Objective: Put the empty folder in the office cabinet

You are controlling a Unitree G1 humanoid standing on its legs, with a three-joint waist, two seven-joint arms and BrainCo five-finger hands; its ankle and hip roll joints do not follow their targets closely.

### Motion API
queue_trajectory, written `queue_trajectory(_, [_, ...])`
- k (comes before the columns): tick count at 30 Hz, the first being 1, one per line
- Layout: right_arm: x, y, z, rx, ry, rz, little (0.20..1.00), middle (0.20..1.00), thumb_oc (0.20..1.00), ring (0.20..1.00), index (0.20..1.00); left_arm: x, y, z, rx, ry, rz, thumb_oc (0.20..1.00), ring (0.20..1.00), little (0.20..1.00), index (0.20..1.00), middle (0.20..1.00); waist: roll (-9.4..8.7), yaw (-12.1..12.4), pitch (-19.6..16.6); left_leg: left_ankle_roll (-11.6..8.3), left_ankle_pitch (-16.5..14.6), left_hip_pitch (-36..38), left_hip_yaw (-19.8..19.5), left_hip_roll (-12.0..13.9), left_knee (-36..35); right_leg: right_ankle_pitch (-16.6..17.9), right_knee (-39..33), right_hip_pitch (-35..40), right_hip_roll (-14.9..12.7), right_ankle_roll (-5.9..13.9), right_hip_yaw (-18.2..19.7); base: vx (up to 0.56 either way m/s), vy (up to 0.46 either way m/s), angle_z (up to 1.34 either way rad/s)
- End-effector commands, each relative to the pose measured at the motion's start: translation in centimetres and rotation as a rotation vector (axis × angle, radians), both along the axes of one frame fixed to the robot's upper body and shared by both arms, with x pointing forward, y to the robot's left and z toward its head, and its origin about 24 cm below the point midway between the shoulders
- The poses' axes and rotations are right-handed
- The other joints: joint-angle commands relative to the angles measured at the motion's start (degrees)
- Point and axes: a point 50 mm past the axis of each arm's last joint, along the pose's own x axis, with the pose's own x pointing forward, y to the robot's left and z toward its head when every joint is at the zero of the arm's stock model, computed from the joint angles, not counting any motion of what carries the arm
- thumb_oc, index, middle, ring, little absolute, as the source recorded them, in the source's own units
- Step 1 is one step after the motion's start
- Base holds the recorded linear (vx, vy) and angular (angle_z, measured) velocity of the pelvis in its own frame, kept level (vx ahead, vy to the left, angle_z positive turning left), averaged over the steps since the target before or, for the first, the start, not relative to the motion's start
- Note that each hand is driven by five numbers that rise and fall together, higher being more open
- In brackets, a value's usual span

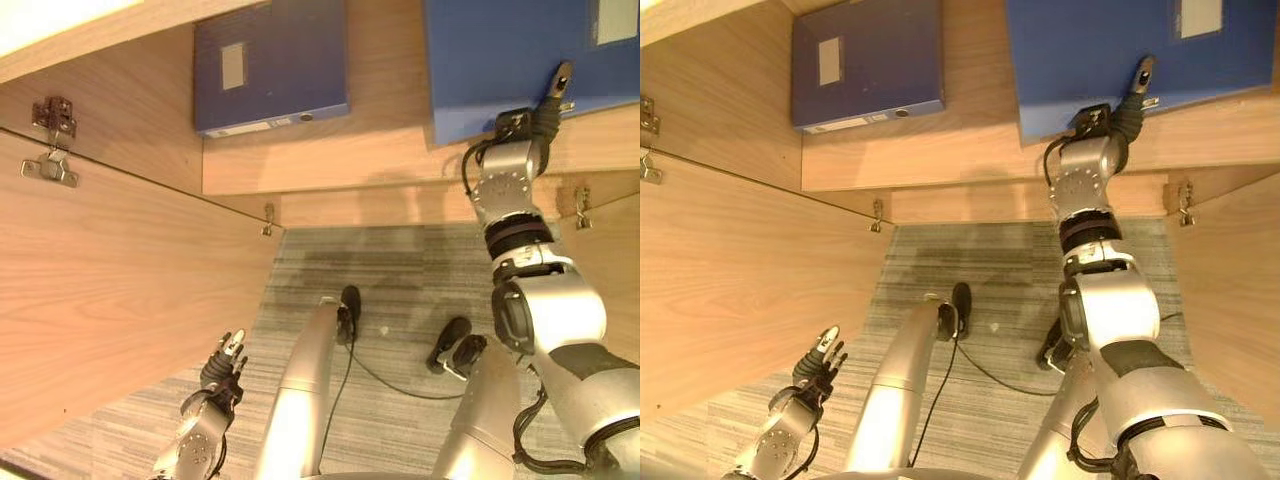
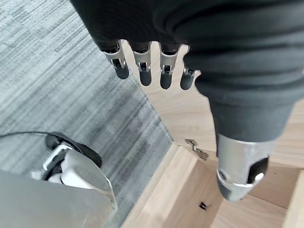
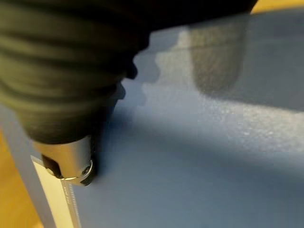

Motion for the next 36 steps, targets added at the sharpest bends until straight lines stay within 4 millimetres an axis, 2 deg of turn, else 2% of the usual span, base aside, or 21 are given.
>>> queue_trajectory(1, [-0.4,0.6,4.4,-0.113,-0.117,0.001,0.2,0.2,0.2,0.2,0.2,-2.1,3.0,-0.1,0.087,0.041,0.025,1.0,1.0,1.0,1.0,1.0,-0.74,0.81,0.44,0.42,-6.76,0.28,-3.97,0.5,0.87,0.56,-4.08,3.91,-2.71,3.05,4.45,0.01,0.001,0.06])
queue_trajectory(5, [-0.5,0.2,4.8,-0.121,-0.115,-0.006,0.2,0.2,0.2,0.2,0.2,-2.8,3.7,-0.6,0.104,0.079,0.047,1.0,1.0,1.0,1.0,1.0,-0.62,1.35,0.28,0.34,-6.6,-0.1,-4.14,0.53,0.83,0.47,-3.98,3.91,-2.73,3.3,3.77,0.0,0.0,0.0])
queue_trajectory(8, [-0.8,0.0,5.4,-0.09,-0.155,-0.014,0.2,0.2,0.2,0.2,0.2,-4.3,4.6,-1.6,0.108,0.142,0.094,1.0,1.0,1.0,1.0,1.0,-0.73,1.78,0.41,0.21,-6.51,-0.22,-4.26,0.56,0.66,0.56,-3.73,3.88,-2.91,3.72,3.06,0.0,-0.001,0.02])
queue_trajectory(13, [-0.8,0.0,5.8,-0.074,-0.168,-0.007,0.2,0.2,0.2,0.2,0.2,-5.7,5.3,-2.6,0.133,0.216,0.097,1.0,1.0,1.0,1.0,1.0,-0.63,2.21,0.35,0.17,-6.42,-0.47,-4.56,0.38,0.36,0.51,-3.7,3.71,-2.98,3.91,2.64,0.0,0.0,0.0])
queue_trajectory(14, [-0.7,-0.1,5.6,-0.063,-0.164,-0.005,0.542,0.542,0.542,0.542,0.542,-5.9,5.5,-2.7,0.139,0.227,0.101,1.0,1.0,1.0,1.0,1.0,-0.61,2.27,0.33,0.14,-6.37,-0.48,-4.52,0.36,0.3,0.51,-3.73,3.72,-2.99,3.96,2.62,0.0,0.0,0.0])
queue_trajectory(15, [-0.7,-0.2,5.6,-0.063,-0.164,-0.005,1.0,1.0,1.0,1.0,1.0,-5.9,5.5,-2.7,0.139,0.227,0.101,1.0,1.0,1.0,1.0,1.0,-0.62,2.26,0.33,0.14,-6.36,-0.48,-4.51,0.36,0.29,0.52,-3.74,3.71,-2.99,3.96,2.62,0.0,0.0,0.0])
queue_trajectory(29, [-0.1,2.9,5.1,-0.055,-0.222,0.115,1.0,1.0,1.0,1.0,1.0,-6.3,5.6,-3.1,0.116,0.253,0.112,1.0,1.0,1.0,1.0,1.0,-0.59,2.72,0.18,0.1,-5.98,-0.89,-4.44,0.16,-0.05,0.21,-3.84,3.3,-2.62,3.71,2.37,0.0,0.0,0.0])
queue_trajectory(33, [-0.3,3.7,5.6,-0.039,-0.279,0.14,1.0,1.0,1.0,1.0,1.0,-6.1,5.6,-3.1,0.11,0.246,0.117,1.0,1.0,1.0,1.0,1.0,-0.42,2.89,0.44,0.06,-5.75,-0.93,-4.45,0.13,-0.37,0.23,-3.98,3.3,-2.67,3.8,2.19,0.0,0.0,0.0])
queue_trajectory(36, [-0.3,4.0,6.1,-0.107,-0.293,0.172,1.0,1.0,1.0,1.0,1.0,-6.0,5.9,-3.0,0.116,0.242,0.117,1.0,1.0,1.0,1.0,1.0,-0.69,2.97,0.68,-0.18,-5.48,-0.99,-4.49,0.26,-0.67,0.49,-4.21,3.36,-2.73,3.99,1.97,0.0,0.0,0.0])
